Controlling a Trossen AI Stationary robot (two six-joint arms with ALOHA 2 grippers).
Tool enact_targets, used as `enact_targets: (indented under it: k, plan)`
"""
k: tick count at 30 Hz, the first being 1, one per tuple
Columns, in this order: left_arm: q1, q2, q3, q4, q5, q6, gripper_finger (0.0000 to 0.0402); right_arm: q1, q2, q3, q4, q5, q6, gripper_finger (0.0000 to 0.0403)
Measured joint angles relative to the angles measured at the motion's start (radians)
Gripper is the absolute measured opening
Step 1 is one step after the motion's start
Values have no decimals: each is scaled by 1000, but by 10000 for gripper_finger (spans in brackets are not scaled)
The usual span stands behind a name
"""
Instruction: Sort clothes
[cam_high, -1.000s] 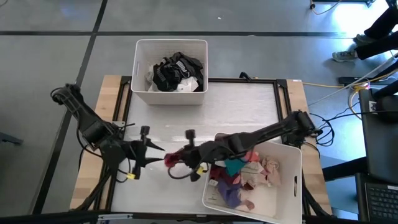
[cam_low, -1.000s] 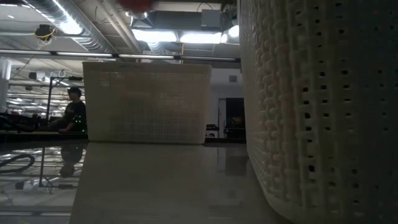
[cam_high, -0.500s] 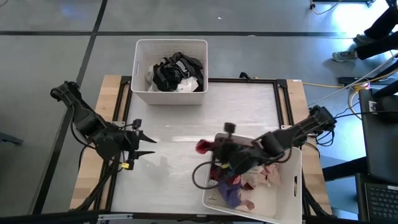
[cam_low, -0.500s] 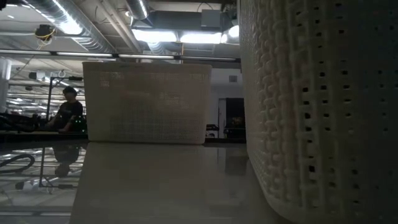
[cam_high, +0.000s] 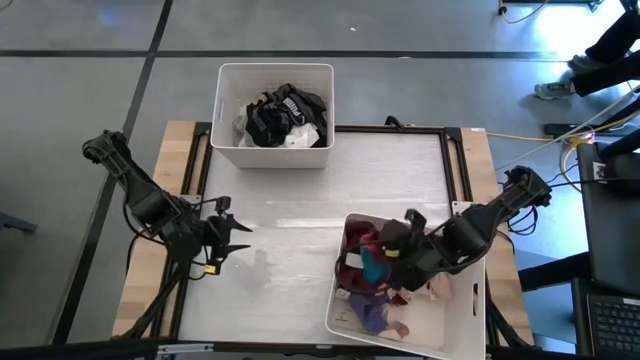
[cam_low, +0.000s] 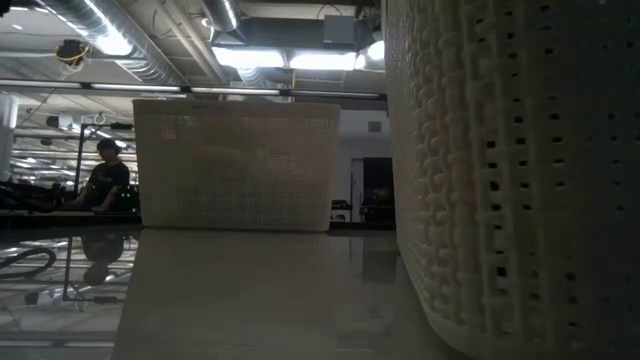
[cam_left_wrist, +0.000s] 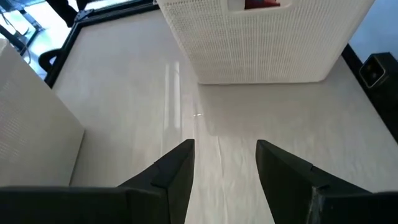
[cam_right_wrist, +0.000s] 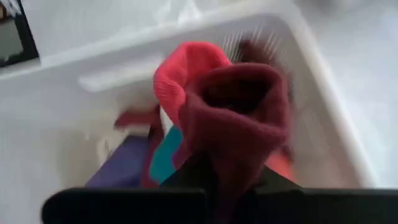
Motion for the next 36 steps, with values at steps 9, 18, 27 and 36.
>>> enact_targets:
  k: [9,18,27,36]
  plan:
    - [0,0,-5,-9,0,-22,162,-3,4,-56,-41,-129,146,94]
    - [0,0,-5,-8,-4,-13,162,-21,4,58,-44,-263,154,198]
    - [0,0,-5,-8,-85,13,162,-191,9,76,-68,245,-204,216]
    - [0,0,-5,-8,-85,6,162,-436,26,-116,110,-120,-544,193]
